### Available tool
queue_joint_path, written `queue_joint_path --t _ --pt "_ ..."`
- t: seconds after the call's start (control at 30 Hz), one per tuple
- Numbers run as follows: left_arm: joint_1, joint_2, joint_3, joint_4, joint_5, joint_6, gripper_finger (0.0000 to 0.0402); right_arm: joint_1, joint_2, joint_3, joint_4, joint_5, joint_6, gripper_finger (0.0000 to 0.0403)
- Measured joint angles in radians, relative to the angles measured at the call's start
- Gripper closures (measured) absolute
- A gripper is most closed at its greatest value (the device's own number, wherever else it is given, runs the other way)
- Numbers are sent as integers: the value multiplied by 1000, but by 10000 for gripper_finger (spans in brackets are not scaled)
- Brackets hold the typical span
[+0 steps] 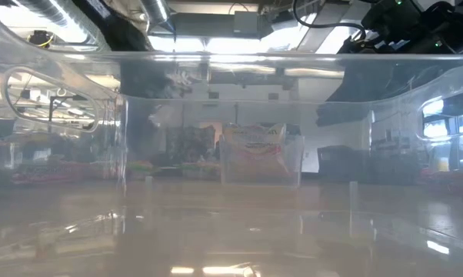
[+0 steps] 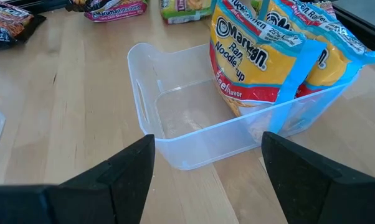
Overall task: Sort Maruchan noodles
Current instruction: Put the top blue noodles into the top transparent bin
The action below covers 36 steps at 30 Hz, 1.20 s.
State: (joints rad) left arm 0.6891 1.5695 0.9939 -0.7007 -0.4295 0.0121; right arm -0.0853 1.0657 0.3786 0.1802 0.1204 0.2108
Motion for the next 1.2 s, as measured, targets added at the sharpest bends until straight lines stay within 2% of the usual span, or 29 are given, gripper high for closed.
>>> queue_joint_path --t 0.1,0.2,0.5,0.8,1.03,1.2 --pt "-37 -80 0 1 7 21 401 0 0 0 0 0 -2 127" --pt "-69 -164 1 3 66 39 401 1 0 0 2 -3 -2 127" --pt "-189 -347 2 5 469 87 401 1 0 0 3 -78 -3 127" --pt "-327 -374 2 113 758 128 401 1 0 -1 40 -95 -3 127" --pt "-407 -374 2 268 885 149 401 1 0 -1 108 -146 -10 127" --pt "-472 -374 -21 470 910 176 401 1 0 -1 174 -200 -8 127"
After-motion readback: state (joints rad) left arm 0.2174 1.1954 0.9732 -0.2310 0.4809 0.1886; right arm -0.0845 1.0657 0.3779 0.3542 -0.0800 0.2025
